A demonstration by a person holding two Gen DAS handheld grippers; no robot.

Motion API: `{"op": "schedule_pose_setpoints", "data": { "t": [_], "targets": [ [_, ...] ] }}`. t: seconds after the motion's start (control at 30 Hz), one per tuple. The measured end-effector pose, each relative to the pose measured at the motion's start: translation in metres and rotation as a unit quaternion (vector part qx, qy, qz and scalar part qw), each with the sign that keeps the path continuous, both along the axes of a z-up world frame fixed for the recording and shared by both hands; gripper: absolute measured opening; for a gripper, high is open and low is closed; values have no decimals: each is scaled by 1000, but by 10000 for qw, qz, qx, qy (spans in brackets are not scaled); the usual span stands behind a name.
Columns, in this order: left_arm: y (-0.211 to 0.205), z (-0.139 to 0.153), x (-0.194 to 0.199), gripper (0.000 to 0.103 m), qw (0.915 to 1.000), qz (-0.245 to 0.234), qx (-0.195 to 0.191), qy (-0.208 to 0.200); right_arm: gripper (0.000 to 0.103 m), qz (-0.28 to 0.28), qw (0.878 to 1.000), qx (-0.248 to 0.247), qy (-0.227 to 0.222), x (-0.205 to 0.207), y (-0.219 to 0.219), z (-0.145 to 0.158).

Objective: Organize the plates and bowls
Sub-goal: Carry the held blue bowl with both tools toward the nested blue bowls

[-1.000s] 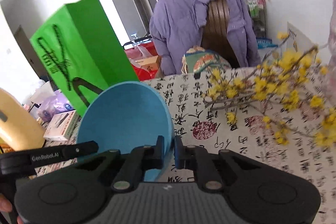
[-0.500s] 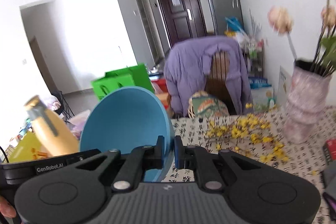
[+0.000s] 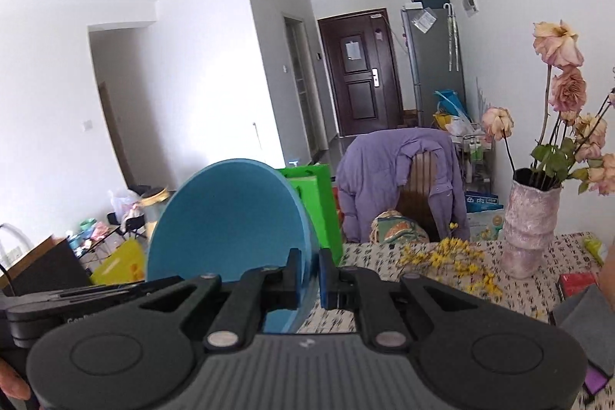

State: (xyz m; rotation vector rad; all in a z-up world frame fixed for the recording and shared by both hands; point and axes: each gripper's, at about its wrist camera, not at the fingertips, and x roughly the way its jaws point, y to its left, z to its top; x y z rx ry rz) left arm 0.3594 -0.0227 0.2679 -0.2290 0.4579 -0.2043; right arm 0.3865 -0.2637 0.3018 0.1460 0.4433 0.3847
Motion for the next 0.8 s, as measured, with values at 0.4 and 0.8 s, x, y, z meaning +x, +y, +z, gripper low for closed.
{"op": "schedule_pose_setpoints", "data": {
  "t": [0.4, 0.8],
  "targets": [
    [26, -33, -116, 11, 9998, 169, 17, 88, 10, 294, 9991, -204, 234, -115, 30, -40],
    [42, -83, -173, 11, 9987, 169, -13, 483, 11, 422, 9956, -214, 813, -174, 43, -102]
  ]
}}
